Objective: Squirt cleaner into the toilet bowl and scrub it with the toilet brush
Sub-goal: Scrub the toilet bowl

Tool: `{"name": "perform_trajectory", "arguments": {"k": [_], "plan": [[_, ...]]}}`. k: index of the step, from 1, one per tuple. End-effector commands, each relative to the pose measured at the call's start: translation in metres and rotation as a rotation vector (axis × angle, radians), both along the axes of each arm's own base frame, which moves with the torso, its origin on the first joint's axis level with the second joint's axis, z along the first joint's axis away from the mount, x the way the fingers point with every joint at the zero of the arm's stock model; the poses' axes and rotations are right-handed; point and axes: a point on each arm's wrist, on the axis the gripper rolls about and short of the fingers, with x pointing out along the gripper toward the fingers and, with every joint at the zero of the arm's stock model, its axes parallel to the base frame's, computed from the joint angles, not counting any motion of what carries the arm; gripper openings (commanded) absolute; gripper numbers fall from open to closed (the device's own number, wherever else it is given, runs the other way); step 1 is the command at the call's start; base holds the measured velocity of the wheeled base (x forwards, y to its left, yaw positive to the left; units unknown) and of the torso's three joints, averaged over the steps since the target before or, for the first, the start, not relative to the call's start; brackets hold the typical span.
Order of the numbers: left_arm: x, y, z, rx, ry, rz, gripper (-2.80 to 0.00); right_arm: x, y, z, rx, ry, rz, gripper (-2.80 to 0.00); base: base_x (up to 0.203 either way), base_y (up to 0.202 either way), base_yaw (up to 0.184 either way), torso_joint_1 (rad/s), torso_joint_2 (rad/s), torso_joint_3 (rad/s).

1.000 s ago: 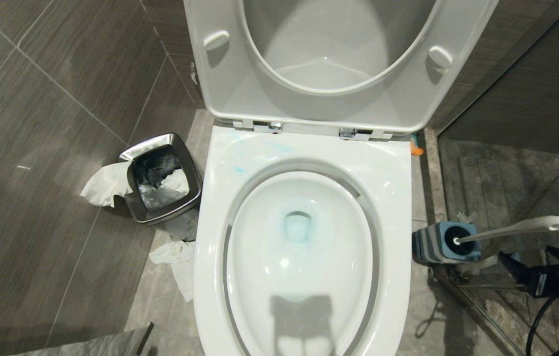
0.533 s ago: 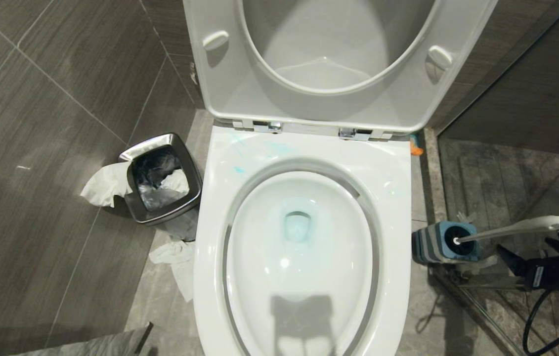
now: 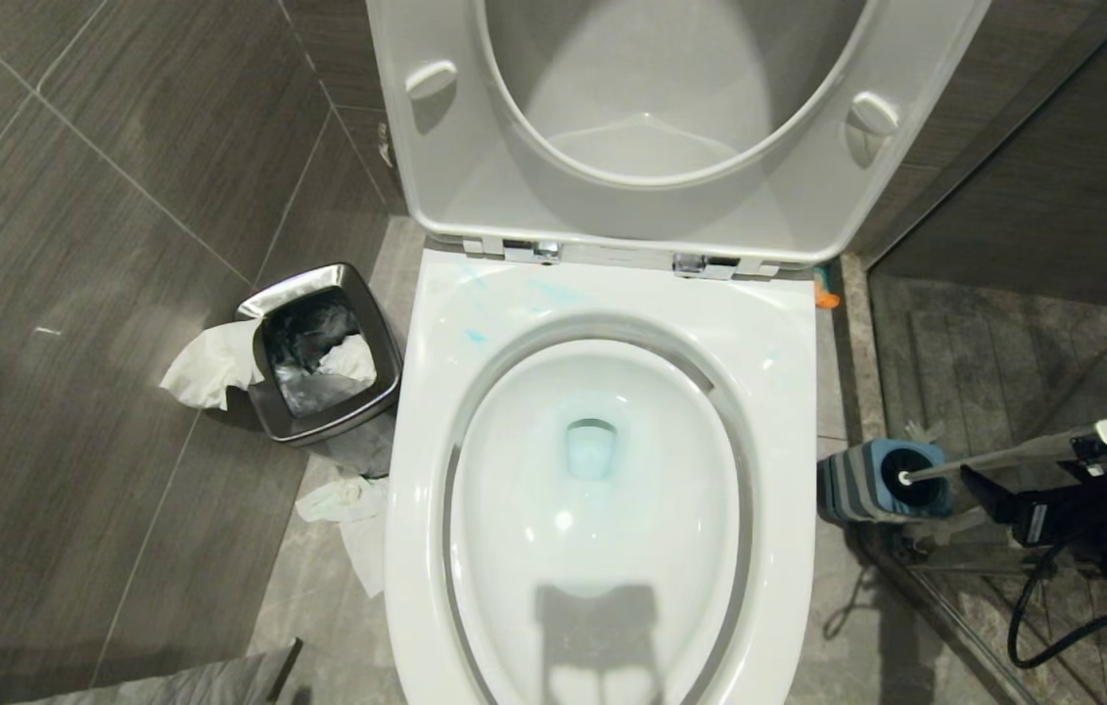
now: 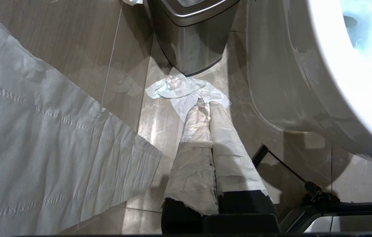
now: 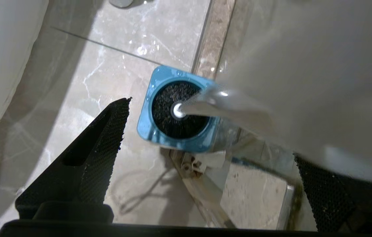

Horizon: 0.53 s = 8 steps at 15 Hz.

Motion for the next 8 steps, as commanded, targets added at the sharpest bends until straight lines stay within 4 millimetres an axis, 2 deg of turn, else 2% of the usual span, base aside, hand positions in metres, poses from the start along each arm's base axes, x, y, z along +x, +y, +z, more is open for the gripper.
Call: {"name": "perform_trajectory", "arguments": {"k": [1,7,8], "plan": [[0.0,0.0,-0.001,0.0,0.002,0.0,-2.8,0.005,0.004,-0.004,0.0,0.004,0.016,0.0,0.0,0.0,0.0,0.0,0.0,0.0],[0.0,0.0,0.0,0.0,0.002,0.0,-2.8,0.011,0.013,0.002,-0.007,-0.022,0.055,0.0,0.0,0.0,0.0,0.0,0.0,0.0],[0.0,0.0,0.0,0.0,0.001,0.0,-2.8,0.012,0.015,0.004,-0.008,-0.03,0.062,-0.15,0.0,0.0,0.0,0.0,0.0,0.0]]}}
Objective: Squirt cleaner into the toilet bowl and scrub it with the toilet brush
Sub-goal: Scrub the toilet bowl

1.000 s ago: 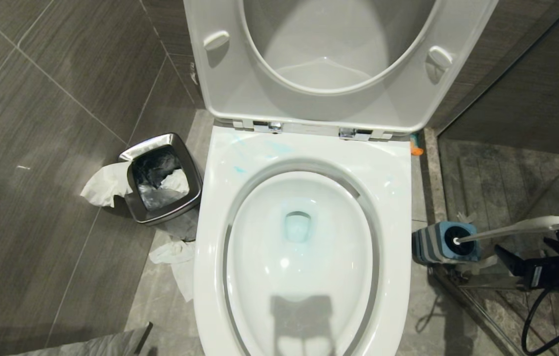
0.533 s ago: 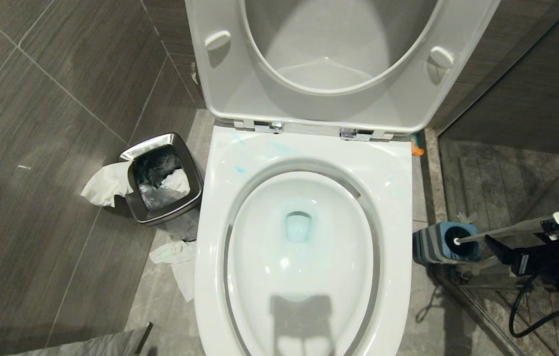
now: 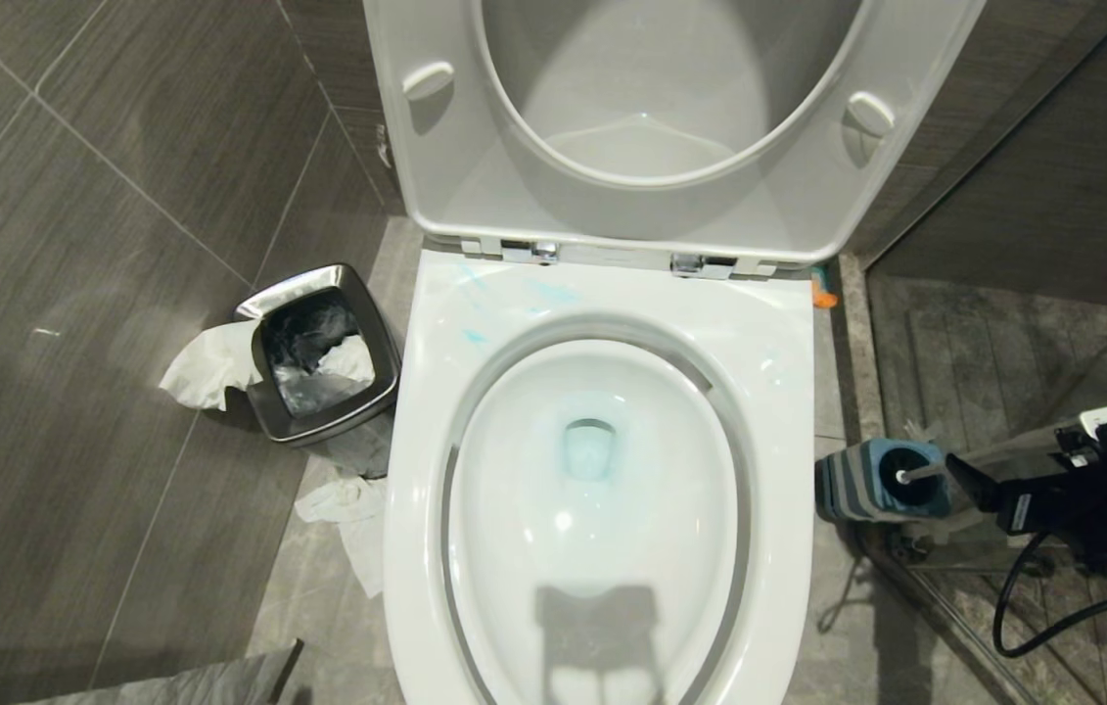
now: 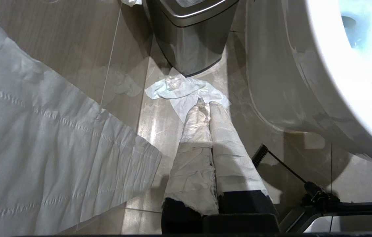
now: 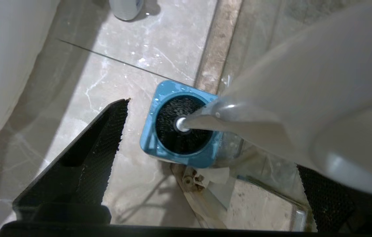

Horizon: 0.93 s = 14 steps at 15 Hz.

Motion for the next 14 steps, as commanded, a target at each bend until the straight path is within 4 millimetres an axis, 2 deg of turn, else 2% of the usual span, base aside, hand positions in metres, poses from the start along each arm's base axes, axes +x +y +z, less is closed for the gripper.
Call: {"name": "perform_trajectory", "arguments": {"k": [1,7,14], "plan": [[0.0,0.0,0.0,-0.001,0.003,0.0,-2.8,0.002,0.005,0.004,-0.011,-0.02,0.02,-2.8,0.0,0.0,0.0,0.0,0.0,0.0],[0.0,0.0,0.0,-0.001,0.002,0.0,-2.8,-0.001,0.009,0.022,-0.104,-0.076,0.004,-2.8,0.0,0.0,0.0,0.0,0.0,0.0],[0.0,0.0,0.0,-0.001,0.003,0.0,-2.8,-0.002,0.009,0.019,-0.091,-0.063,-0.004,-2.8,0.0,0.0,0.0,0.0,0.0,0.0]]}}
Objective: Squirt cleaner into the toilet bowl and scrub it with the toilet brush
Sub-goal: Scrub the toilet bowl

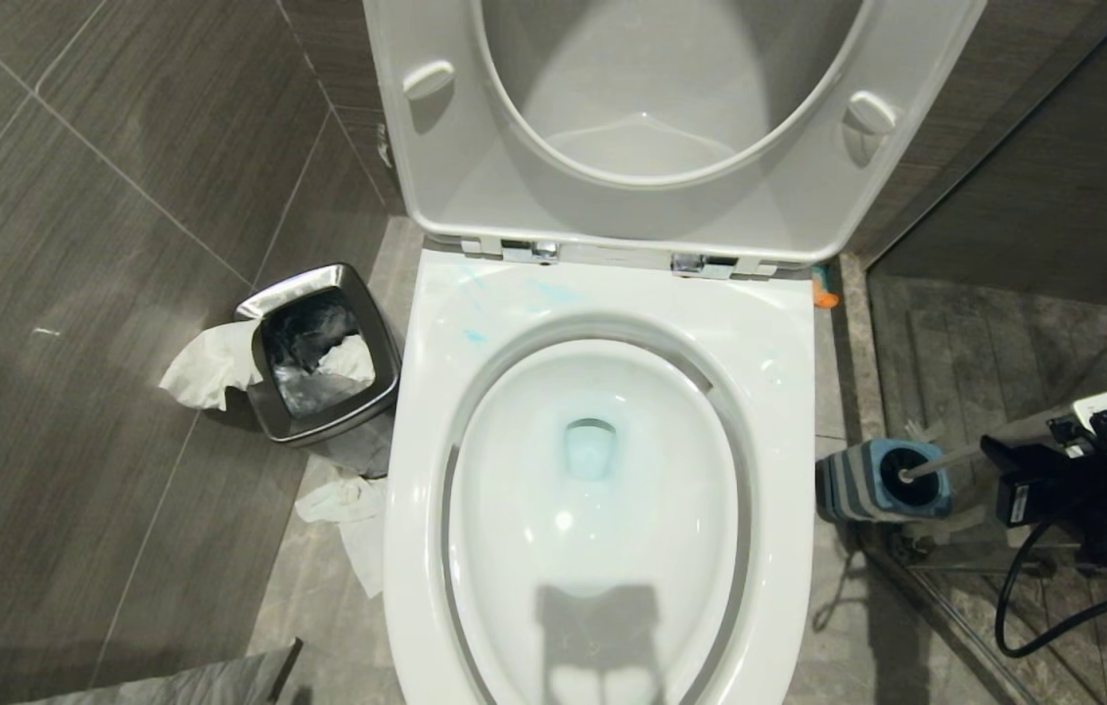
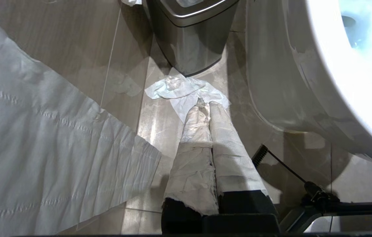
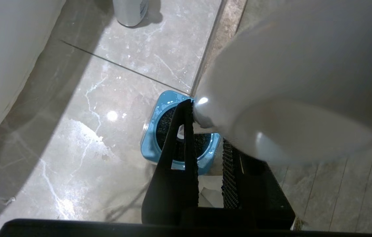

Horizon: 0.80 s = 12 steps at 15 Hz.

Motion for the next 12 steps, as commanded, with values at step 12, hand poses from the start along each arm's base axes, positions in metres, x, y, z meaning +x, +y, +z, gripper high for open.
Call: {"name": "perform_trajectory", "arguments": {"k": [12], "plan": [[0.0,0.0,0.0,0.0,0.002,0.0,-2.8,-0.049,0.015,0.06,0.017,-0.209,-0.02,-2.8,0.0,0.0,0.0,0.0,0.0,0.0]]}}
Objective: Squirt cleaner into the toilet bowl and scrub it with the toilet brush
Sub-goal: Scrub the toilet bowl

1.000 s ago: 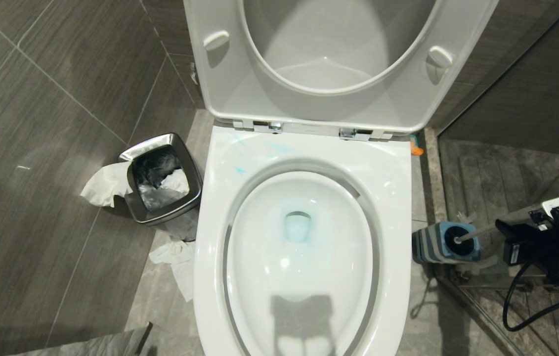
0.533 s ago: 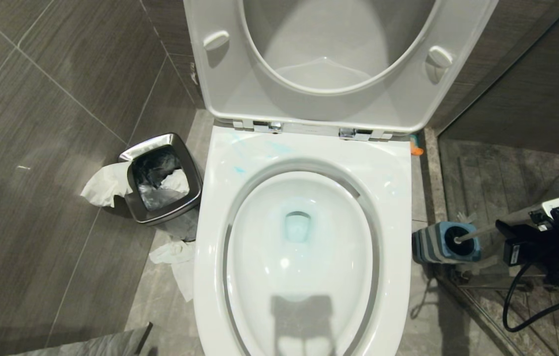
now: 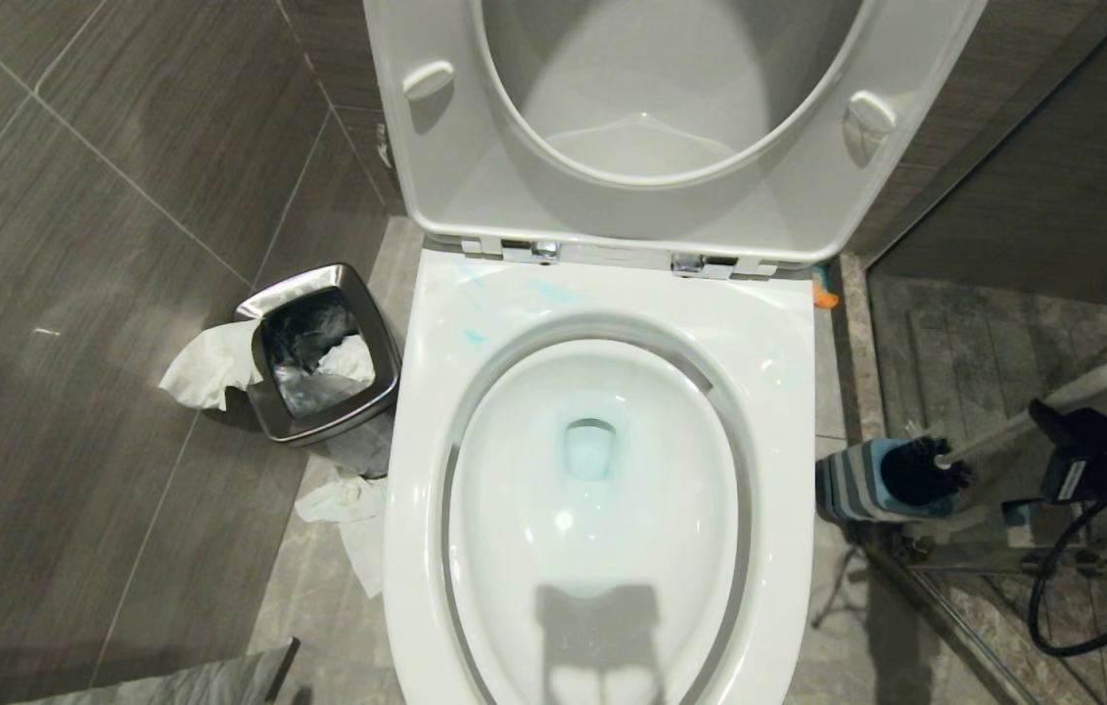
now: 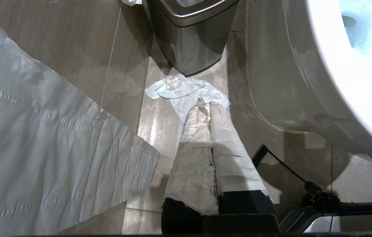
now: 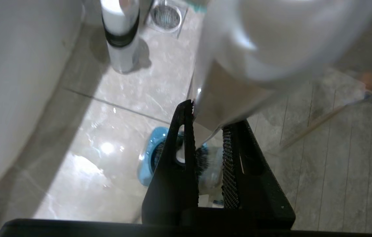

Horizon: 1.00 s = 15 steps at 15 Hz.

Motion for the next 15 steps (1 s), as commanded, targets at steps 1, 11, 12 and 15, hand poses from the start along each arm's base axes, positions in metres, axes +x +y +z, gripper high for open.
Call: {"name": "perform_trajectory", "arguments": {"k": [1,11,12,15], "plan": [[0.0,0.0,0.0,0.0,0.003,0.0,-2.8,-0.026,0.009,0.018,0.003,-0.072,0.007,-2.8,0.0,0.0,0.0,0.0,0.0,0.0],[0.0,0.0,0.0,0.0,0.001,0.0,-2.8,-0.109,0.035,0.105,0.112,0.008,0.044,-2.8,0.0,0.0,0.0,0.0,0.0,0.0],[0.0,0.0,0.0,0.0,0.003,0.0,-2.8,-0.112,0.036,0.12,0.128,0.023,0.046,-2.8,0.0,0.0,0.0,0.0,0.0,0.0],[0.0,0.0,0.0,0.0,0.003,0.0,-2.8,-0.131,0.042,0.138,0.182,0.105,0.046,-2.8,0.0,0.0,0.0,0.0,0.0,0.0]]}}
